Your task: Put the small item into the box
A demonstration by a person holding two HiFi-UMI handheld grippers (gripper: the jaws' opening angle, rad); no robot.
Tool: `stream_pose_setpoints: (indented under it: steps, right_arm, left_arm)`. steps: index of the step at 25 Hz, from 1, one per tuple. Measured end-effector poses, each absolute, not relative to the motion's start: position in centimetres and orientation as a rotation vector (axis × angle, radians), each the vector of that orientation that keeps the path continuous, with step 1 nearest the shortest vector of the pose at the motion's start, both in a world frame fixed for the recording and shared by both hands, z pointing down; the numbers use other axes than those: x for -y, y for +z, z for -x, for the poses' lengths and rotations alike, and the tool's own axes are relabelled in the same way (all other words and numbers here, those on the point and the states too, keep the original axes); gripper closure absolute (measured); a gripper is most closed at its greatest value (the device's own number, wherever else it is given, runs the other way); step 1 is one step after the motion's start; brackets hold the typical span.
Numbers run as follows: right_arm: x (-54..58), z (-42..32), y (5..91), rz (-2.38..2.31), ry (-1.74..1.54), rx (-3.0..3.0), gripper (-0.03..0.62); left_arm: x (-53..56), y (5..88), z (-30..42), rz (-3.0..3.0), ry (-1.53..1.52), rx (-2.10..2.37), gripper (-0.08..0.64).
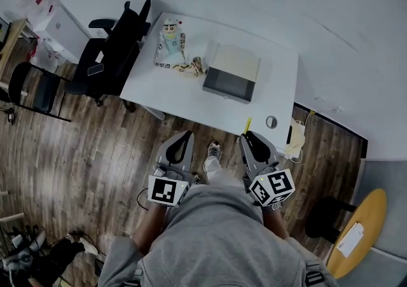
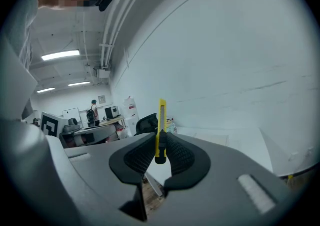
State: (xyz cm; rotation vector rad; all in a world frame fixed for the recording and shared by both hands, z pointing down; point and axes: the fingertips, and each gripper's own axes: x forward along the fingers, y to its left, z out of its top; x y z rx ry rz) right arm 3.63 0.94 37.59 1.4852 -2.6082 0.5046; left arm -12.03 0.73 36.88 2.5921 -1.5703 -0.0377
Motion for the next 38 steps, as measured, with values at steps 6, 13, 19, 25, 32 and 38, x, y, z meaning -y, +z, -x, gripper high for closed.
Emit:
stream_pose_setpoints:
  steps: [6,13,19,25,32,38]
  right_arm:
    - [3.5,-3.6,37.8,-1.43,0.506,2.619,0.511]
    - [7.9,-5.0,38.9,-1.388,0.56,2.596,0.511]
    - [11.1,-6.0,39.2,-1.33,0.546,2.613,0.511]
    - [14.1,-7.7,40.2,-1.297,0.541,2.596,0.511]
    - [15.2,-9.2,42.0,-1.259,0.556,2.529,0.511]
    - [16.2,-9.7,43.5,-1.218,0.549,2.489,0.511]
  left_arm:
    - [3.4,36.7,11.4,-2.584,-0.007,1.582,0.557]
    - [7.0,36.2,11.2,-2.54,-0.012,1.68,0.557]
    - [9.4,36.1,10.6,-2.505,0.002,1.741,0.557]
    - [12.1,36.2,8.8,-2.49,0.001,1.763,0.557]
    - [13.4,36.8,6.4,-2.523,0.008,1.715,0.557]
    - [14.3,37.5,5.3,-2.517,0.023,1.682,0.557]
